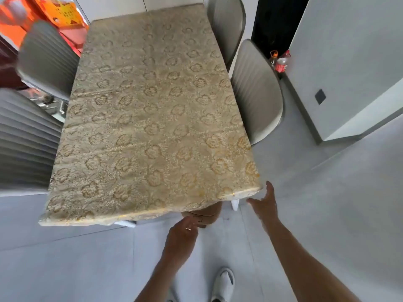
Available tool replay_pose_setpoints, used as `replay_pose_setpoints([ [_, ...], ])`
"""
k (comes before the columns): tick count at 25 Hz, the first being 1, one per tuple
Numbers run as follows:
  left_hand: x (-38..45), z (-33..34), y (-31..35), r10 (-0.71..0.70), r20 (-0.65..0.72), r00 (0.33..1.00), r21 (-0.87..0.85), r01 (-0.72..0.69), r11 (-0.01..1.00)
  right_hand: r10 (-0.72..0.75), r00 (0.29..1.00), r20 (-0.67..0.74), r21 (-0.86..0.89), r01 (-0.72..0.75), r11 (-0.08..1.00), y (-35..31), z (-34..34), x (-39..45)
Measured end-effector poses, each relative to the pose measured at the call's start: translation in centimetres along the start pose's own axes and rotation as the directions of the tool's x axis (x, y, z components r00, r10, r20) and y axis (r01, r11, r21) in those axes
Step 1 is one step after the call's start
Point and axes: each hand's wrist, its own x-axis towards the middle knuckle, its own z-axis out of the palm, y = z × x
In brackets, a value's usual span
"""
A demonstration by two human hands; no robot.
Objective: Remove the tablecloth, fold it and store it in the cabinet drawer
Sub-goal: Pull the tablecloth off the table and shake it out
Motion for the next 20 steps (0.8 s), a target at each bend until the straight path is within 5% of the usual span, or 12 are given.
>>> replay_pose_setpoints([
  [3,0.2,2.3,-0.2,-0.004,0.035,0.999,-0.029,0.005,1.000,0.080,0.989,0.125,0.117,-0.094,0.989,0.6,-0.2,2.2],
  [8,-0.7,2.9,-0.5,-0.092,0.087,0.992,-0.044,0.096,0.994,0.113,0.964,0.241,0.019,-0.121,0.992,1.9,0.0,1.5],
  [12,-1.3,2.1,0.1,-0.086,0.032,0.996,-0.042,0.087,0.995,-0.021,0.989,0.144,0.108,0.005,0.994,0.4,1.1,0.5],
  [20,-1.7,1.1,0.9,0.030,-0.018,0.999,-0.060,-0.031,0.998,0.092,0.966,0.242,0.408,-0.187,0.894,-2.6,0.4,-1.3],
])
